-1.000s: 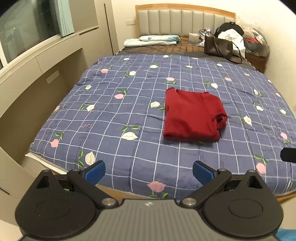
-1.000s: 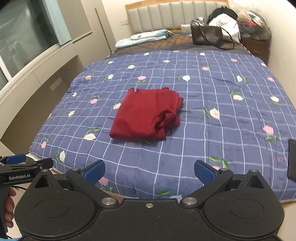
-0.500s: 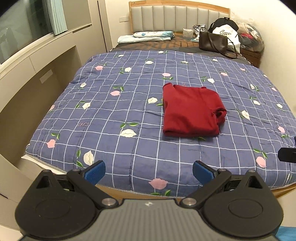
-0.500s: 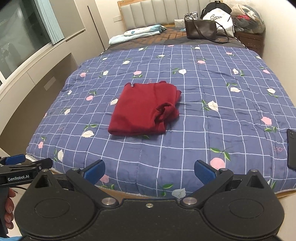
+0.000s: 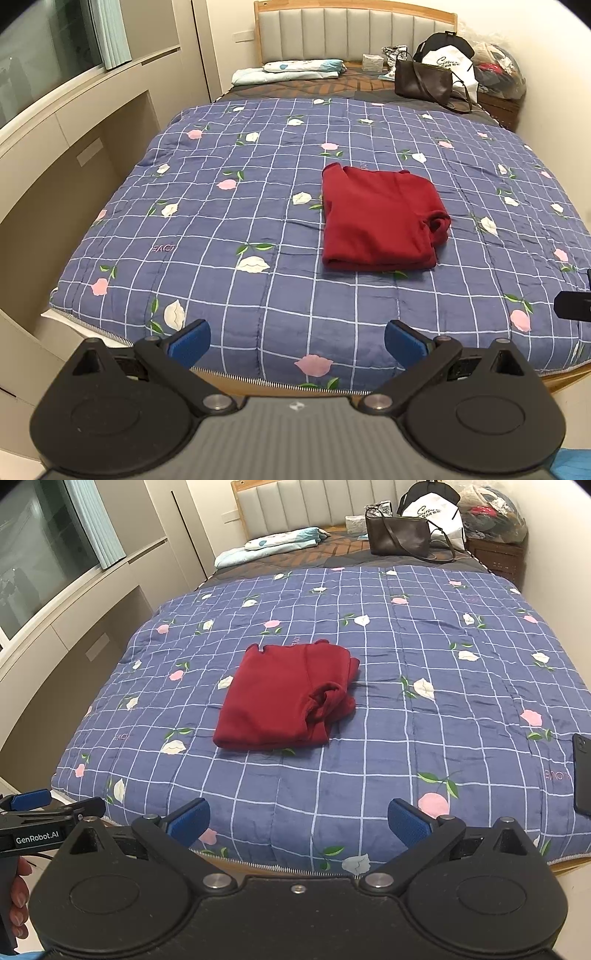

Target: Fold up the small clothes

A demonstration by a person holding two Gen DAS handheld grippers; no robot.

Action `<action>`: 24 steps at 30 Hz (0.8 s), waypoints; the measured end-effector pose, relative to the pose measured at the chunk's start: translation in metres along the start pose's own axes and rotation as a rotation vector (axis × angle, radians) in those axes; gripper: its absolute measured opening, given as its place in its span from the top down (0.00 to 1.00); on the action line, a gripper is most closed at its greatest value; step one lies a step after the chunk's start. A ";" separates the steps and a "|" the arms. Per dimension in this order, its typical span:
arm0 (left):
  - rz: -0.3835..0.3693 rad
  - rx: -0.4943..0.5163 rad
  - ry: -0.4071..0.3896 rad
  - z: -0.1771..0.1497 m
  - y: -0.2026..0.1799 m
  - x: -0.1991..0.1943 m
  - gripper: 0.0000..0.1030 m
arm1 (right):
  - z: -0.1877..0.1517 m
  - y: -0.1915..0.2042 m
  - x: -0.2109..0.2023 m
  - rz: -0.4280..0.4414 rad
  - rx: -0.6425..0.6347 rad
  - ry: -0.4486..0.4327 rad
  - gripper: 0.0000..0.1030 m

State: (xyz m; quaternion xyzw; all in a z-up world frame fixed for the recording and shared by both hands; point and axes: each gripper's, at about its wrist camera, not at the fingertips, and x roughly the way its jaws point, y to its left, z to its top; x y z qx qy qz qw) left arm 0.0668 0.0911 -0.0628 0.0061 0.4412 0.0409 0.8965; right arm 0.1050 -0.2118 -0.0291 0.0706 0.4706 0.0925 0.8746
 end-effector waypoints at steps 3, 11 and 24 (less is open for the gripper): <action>0.003 -0.004 0.000 0.000 0.000 0.000 0.01 | 0.001 0.000 0.002 0.003 -0.003 0.002 0.01; 0.009 -0.007 0.000 0.001 -0.001 0.000 0.01 | 0.002 -0.001 0.003 0.006 -0.008 0.006 0.01; 0.019 -0.017 -0.003 0.001 -0.005 -0.001 0.01 | 0.004 -0.006 0.004 0.012 -0.010 0.006 0.01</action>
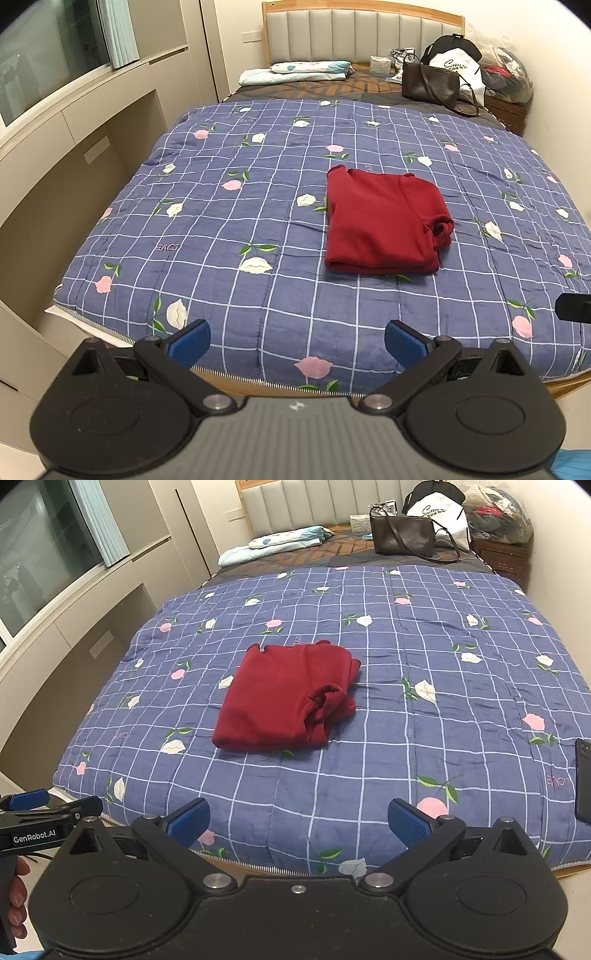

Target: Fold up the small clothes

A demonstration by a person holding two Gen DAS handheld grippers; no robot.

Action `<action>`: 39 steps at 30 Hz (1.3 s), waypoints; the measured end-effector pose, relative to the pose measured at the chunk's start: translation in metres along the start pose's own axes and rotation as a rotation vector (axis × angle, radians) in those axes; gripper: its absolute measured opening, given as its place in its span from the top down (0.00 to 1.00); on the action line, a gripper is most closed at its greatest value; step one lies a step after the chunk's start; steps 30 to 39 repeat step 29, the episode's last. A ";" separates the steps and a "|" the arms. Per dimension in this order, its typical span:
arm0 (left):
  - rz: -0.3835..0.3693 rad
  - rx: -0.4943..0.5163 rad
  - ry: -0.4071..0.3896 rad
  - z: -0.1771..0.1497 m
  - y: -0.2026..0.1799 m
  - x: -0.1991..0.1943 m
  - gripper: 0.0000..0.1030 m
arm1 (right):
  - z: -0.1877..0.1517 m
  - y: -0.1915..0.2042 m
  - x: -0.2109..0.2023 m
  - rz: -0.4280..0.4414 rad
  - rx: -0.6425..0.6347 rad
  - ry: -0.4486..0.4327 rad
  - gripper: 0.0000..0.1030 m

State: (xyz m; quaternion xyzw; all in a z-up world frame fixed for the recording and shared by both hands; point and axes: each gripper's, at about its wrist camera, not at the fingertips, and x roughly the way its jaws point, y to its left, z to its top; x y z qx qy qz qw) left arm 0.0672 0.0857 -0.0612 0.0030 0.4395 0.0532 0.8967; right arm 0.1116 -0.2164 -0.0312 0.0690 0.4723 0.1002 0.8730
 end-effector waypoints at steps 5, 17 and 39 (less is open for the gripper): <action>0.008 -0.001 0.005 0.000 -0.001 0.000 0.01 | 0.000 -0.002 0.000 0.004 -0.004 0.001 0.01; 0.020 -0.042 0.027 -0.001 -0.002 -0.003 0.01 | 0.000 -0.004 -0.001 0.007 -0.007 -0.001 0.01; 0.026 -0.049 0.038 -0.001 -0.009 -0.004 0.01 | 0.001 -0.011 -0.002 0.013 -0.008 0.004 0.01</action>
